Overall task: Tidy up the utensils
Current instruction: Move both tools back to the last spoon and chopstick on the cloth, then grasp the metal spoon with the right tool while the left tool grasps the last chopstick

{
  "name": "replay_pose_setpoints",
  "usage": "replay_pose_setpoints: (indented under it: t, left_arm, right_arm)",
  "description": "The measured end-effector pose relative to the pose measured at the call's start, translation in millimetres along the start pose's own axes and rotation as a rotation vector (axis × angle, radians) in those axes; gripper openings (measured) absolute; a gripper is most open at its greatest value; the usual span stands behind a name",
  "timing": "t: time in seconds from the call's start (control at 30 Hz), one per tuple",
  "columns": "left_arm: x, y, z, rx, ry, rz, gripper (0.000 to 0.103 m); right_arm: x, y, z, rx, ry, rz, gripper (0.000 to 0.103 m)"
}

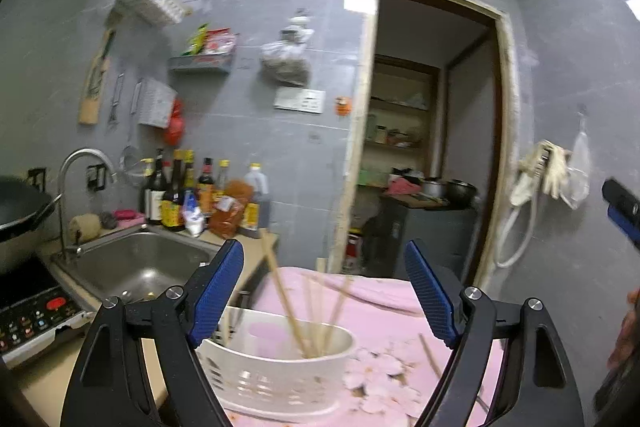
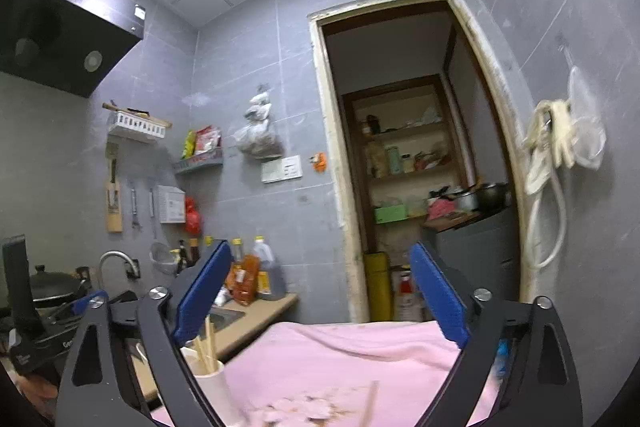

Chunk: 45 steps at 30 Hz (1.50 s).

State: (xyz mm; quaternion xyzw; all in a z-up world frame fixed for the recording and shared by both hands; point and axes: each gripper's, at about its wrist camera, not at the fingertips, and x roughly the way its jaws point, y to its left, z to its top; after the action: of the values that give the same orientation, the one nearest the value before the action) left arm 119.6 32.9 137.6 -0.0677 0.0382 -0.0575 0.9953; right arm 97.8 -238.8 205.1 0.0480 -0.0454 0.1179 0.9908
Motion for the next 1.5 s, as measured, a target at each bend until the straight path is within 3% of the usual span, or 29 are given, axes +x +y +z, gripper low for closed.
replay_pose_setpoints:
  t: [0.07, 0.23, 0.37, 0.6, 0.77, 1.0, 1.3, 1.5]
  left_arm:
    - [-5, -12, 1, 0.022, 0.014, -0.041, 0.088]
    - [-12, -34, -2, 0.056, 0.057, -0.110, 0.089]
    - [-6, -44, -13, 0.049, 0.124, -0.152, 0.089]
    - [21, -56, -57, 0.027, 0.285, -0.168, 0.089]
    - [43, -69, -89, 0.071, 0.398, -0.162, 0.089]
    - [89, -87, -116, 0.122, 0.565, -0.177, 0.089]
    - [143, -102, -140, 0.173, 0.724, -0.197, 0.089]
    - [170, -94, -150, 0.141, 0.786, -0.198, 0.088]
  right_arm:
    - [-13, -8, 13, -0.026, 0.019, -0.021, 0.102]
    - [-37, -24, 35, -0.072, 0.122, -0.056, 0.103]
    - [-44, -35, 27, -0.090, 0.212, -0.087, 0.103]
    - [-38, -51, -37, -0.080, 0.342, -0.107, 0.103]
    - [-18, -52, -91, -0.133, 0.438, -0.109, 0.103]
    - [23, -48, -145, -0.240, 0.647, -0.090, 0.102]
    - [59, -53, -191, -0.327, 0.868, -0.058, 0.074]
    - [81, -57, -216, -0.339, 0.969, -0.031, 0.064]
